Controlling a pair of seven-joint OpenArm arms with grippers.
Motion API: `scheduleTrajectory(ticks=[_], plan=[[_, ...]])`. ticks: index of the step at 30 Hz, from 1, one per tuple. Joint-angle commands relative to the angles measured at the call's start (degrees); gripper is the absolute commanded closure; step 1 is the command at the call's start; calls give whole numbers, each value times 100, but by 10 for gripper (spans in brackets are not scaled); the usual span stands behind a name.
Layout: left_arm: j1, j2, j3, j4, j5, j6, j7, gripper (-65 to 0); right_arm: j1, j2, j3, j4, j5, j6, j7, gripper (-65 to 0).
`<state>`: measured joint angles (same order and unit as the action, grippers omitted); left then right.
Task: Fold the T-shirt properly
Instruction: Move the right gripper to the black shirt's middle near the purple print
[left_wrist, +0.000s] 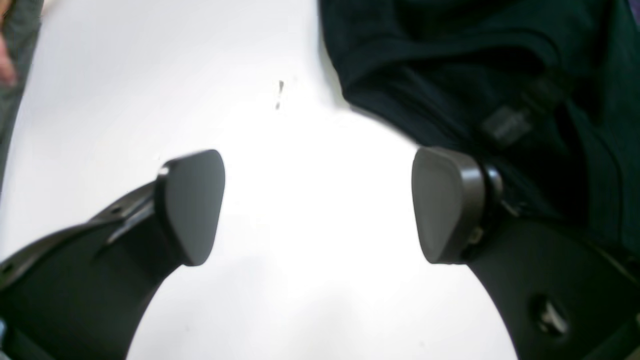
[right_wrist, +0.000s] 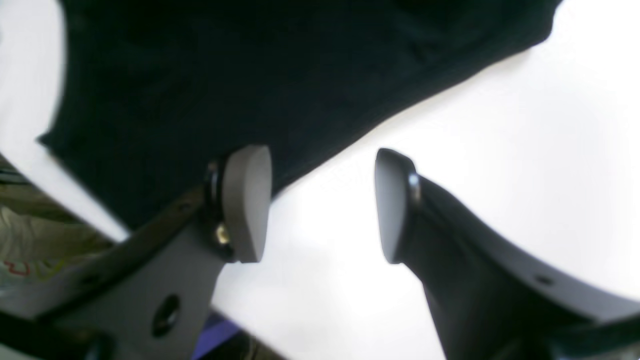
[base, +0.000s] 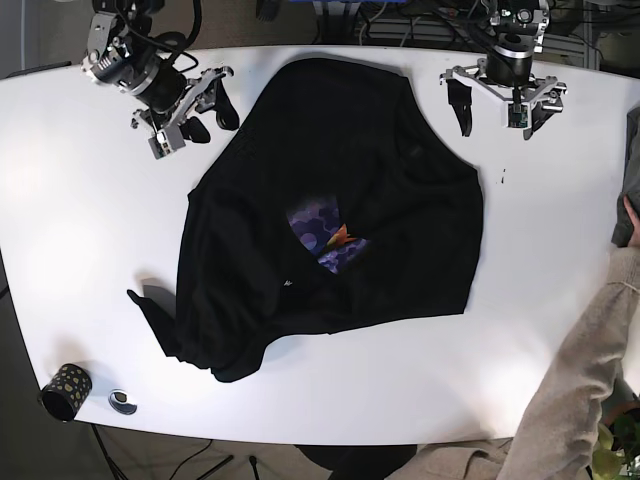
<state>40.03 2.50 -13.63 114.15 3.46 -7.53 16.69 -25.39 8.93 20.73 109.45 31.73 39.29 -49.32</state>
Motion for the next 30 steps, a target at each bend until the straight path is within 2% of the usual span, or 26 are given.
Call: scheduleTrajectory(ticks=[1, 6, 12, 18, 22, 30], plan=[[-34, -17, -22, 97, 1, 19, -170, -549, 187, 210, -187, 66, 67, 71, 31, -327], [-157, -17, -22, 89, 10, 19, -170, -549, 785, 606, -1462, 75, -355, 71, 31, -327], [-192, -17, -31, 71, 10, 19, -161, -549, 1699, 676, -2491, -145, -627, 71, 31, -327], [-201, -17, -479, 62, 1, 19, -161, -550, 2798, 632, -3502, -954, -619, 71, 31, -327], [-201, -17, -857, 62, 1, 19, -161, -551, 3449, 465, -4223, -1657, -627, 71, 49, -327], [-201, -17, -1402, 62, 1, 19, -161, -550, 4389, 184, -5620, -3011, -636, 71, 778, -327]])
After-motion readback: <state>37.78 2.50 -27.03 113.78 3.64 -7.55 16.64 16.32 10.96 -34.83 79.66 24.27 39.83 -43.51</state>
